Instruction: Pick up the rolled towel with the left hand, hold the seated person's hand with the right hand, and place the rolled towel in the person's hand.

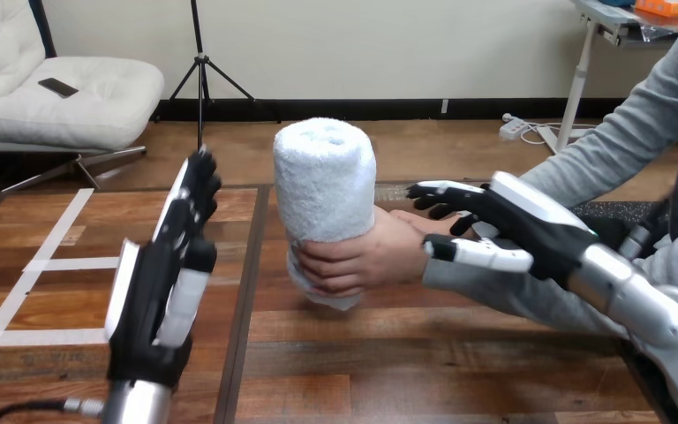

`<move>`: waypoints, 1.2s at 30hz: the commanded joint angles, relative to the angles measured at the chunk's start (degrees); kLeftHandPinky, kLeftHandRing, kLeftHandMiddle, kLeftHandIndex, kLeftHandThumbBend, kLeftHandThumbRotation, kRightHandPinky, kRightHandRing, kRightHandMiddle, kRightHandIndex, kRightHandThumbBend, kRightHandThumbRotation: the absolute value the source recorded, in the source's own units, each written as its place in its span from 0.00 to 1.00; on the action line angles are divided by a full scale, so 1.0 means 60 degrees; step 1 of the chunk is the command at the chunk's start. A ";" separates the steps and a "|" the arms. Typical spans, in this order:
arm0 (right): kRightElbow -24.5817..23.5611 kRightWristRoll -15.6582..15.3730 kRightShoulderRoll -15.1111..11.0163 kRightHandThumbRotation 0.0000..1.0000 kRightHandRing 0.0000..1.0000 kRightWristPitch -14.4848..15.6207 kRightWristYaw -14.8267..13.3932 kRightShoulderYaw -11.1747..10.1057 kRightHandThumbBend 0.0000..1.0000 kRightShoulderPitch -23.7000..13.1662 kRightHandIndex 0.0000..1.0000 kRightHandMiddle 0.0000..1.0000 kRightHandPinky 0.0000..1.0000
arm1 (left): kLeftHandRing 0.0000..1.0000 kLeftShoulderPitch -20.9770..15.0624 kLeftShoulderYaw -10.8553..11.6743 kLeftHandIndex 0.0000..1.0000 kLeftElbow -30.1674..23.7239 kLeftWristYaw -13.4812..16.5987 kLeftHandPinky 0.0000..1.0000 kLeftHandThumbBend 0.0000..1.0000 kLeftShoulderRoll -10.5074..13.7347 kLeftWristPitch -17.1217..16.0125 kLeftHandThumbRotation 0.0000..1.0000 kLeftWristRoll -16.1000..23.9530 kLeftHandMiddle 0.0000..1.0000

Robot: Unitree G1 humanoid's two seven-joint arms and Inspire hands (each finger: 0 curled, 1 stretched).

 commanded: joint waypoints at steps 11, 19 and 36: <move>-0.2545 0.1239 0.0120 1.00 0.89 0.0668 0.0004 -0.0954 1.00 0.1102 0.91 0.90 0.81 | 0.97 0.0066 -0.0187 0.95 -0.0755 -0.0471 0.95 0.93 0.0219 -0.0300 0.94 -0.0397 0.97; -0.3499 0.1870 0.0300 1.00 0.90 0.0631 -0.0059 -0.1240 1.00 0.1933 0.91 0.90 0.83 | 0.98 0.0207 -0.0222 0.95 -0.0948 -0.0709 0.96 0.93 0.0167 -0.0175 0.94 -0.0623 0.98; -0.5339 0.4452 0.1281 1.00 0.95 0.0768 0.0854 -0.1479 0.98 0.3570 0.96 0.96 0.94 | 1.00 0.0380 -0.0314 0.96 -0.1516 -0.0938 0.95 0.91 0.0096 0.0116 0.92 -0.1127 0.99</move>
